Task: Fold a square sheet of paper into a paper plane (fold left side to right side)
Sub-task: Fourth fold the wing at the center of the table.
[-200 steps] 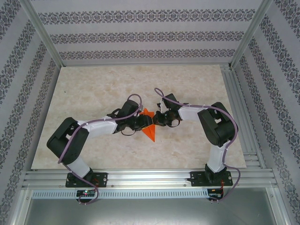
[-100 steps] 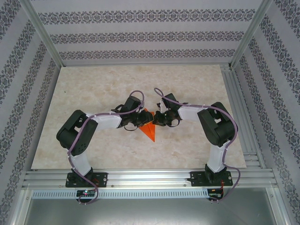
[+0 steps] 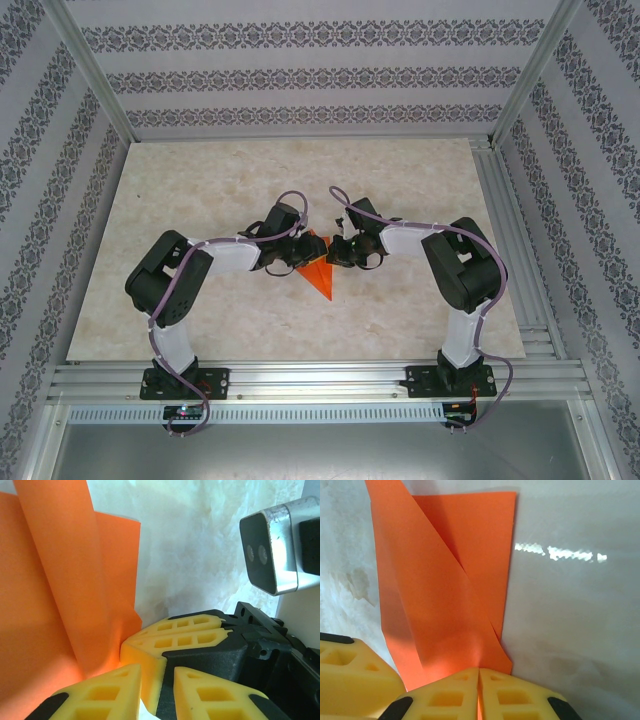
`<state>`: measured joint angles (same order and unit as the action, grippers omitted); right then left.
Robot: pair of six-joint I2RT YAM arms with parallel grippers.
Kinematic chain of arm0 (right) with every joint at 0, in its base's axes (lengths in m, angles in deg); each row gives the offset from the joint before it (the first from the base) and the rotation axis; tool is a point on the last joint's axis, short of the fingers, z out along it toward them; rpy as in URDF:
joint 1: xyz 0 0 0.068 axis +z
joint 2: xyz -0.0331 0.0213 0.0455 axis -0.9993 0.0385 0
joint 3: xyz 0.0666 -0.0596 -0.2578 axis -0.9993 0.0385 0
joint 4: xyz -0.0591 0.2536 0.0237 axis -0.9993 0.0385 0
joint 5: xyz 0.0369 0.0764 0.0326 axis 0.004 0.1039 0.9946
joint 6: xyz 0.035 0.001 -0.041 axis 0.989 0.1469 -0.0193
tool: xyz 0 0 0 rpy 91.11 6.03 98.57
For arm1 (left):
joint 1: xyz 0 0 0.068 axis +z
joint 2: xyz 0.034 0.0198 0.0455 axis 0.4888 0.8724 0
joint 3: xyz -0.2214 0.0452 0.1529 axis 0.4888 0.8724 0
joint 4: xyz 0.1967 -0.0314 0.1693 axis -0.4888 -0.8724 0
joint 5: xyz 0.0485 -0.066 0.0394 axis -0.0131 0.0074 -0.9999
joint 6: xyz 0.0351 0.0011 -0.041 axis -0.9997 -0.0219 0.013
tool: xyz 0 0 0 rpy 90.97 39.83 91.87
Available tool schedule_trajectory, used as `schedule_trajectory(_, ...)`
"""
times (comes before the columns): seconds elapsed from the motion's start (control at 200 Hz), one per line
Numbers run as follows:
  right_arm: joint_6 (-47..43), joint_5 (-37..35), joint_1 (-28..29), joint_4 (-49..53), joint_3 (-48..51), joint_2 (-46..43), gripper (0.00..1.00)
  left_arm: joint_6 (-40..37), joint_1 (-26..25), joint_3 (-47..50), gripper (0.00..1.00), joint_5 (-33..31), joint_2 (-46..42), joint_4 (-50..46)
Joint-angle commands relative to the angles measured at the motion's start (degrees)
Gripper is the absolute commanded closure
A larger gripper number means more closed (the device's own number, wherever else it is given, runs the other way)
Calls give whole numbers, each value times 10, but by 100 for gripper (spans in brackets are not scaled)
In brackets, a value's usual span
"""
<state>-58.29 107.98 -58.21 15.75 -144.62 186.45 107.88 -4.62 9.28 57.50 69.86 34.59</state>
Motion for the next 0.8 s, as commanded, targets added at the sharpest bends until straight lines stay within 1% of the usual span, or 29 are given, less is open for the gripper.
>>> schedule_trajectory(0.0,-17,-15,11,21,-1,21,90,18,11,23,76,-33,30,47)
schedule_trajectory(0.09,-17,-16,10,22,-1,21,90,20,13,32,76,-29,17,62)
schedule_trajectory(0.395,-18,-16,12,23,-1,23,90,7,17,31,75,-35,-29,44)
schedule_trajectory(0.644,-19,-16,13,24,-1,24,90,17,17,14,75,-18,9,63)
schedule_trajectory(0.799,-19,-17,12,24,-2,24,90,16,17,-1,75,-18,33,62)
